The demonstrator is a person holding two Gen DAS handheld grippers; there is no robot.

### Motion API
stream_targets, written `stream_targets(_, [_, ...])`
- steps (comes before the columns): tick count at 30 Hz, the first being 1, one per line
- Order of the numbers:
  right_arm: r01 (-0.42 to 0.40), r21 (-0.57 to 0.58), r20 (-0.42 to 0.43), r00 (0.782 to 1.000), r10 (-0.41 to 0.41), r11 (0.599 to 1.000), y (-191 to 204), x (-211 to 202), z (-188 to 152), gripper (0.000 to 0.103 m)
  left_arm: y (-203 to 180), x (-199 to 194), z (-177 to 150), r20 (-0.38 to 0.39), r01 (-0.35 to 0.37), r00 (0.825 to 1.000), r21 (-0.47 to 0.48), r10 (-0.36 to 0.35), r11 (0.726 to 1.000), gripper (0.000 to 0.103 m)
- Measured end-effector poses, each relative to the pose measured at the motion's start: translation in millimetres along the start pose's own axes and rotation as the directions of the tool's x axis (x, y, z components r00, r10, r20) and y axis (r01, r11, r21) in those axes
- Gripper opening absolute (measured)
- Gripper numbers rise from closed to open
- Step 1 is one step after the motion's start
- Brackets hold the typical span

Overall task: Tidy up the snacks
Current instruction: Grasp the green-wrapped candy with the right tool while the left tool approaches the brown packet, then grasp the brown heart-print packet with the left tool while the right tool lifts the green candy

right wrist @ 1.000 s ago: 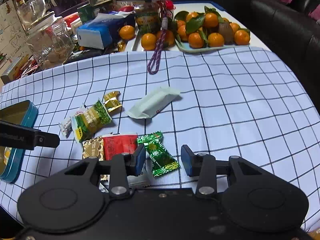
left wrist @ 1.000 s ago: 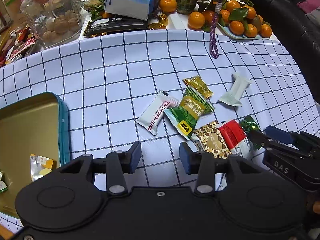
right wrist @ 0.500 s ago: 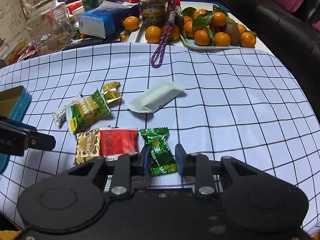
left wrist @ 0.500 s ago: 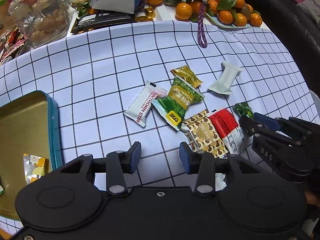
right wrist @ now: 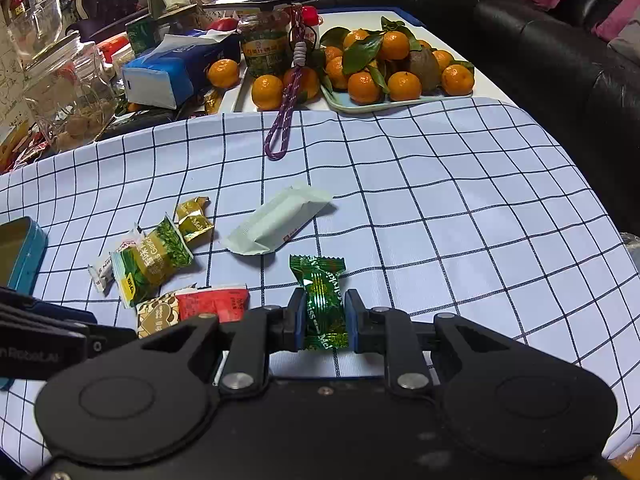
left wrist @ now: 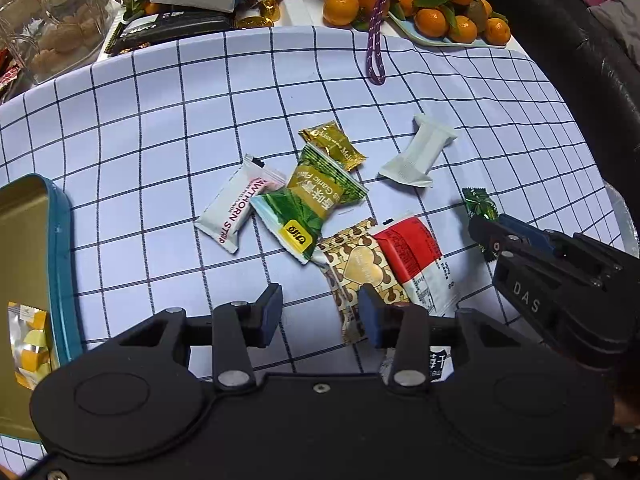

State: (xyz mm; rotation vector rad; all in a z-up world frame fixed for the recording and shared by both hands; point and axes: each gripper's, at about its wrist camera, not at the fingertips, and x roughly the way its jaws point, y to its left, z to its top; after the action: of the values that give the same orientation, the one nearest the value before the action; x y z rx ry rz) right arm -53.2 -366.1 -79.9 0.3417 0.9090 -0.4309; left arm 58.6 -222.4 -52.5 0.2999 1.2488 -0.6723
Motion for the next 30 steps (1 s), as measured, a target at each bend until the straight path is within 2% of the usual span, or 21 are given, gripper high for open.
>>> stream_targets(16, [0.001, -0.008, 0.007, 1.0, -0.001, 1.0, -1, -3, -3, 0.022, -8, 15, 10, -0.001, 0.041, 0.999, -0.065, -0.041, 0.997, 0.05])
stream_targets(30, [0.041, -0.027, -0.032, 0.999, -0.042, 0.999, 0, 5, -7, 0.022, -11, 25, 13, -0.036, 0.035, 0.999, -0.094, -0.038, 0.995, 0.054])
